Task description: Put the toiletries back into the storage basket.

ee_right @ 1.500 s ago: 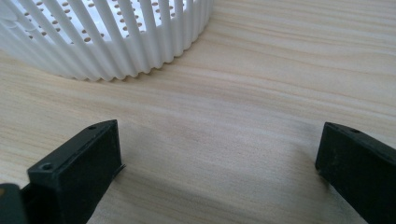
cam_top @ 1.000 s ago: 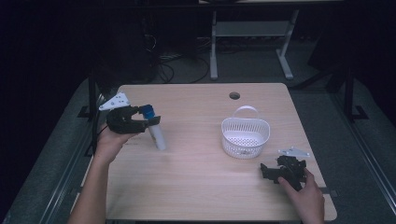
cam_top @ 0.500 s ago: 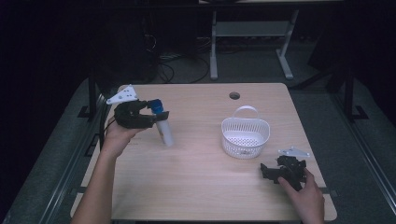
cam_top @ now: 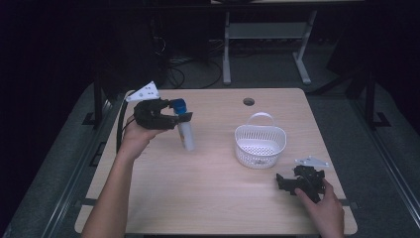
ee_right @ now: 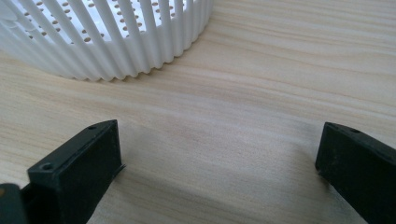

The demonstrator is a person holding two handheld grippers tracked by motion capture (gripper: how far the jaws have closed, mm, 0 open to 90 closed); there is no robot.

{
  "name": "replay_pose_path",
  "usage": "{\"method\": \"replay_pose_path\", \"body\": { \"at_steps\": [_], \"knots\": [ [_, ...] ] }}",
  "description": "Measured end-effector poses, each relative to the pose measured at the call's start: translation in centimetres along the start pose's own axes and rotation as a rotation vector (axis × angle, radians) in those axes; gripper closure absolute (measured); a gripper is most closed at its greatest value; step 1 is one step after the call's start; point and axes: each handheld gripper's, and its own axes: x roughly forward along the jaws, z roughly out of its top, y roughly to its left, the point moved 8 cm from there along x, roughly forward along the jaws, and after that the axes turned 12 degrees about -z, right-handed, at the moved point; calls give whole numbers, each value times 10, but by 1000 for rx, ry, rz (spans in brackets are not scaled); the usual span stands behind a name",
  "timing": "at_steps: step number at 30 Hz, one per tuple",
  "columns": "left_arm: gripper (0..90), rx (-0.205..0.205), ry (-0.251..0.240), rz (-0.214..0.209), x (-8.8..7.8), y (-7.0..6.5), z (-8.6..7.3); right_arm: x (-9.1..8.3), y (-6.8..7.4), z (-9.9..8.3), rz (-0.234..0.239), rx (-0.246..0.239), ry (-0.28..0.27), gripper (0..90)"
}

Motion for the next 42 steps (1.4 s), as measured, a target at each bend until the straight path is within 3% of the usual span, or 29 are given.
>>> {"method": "replay_pose_path", "body": {
  "at_steps": [42],
  "knots": [
    [381, 100, -26, -145, 109, -22, 62, 0, 0, 0, 0, 0, 0, 0]
  ]
}}
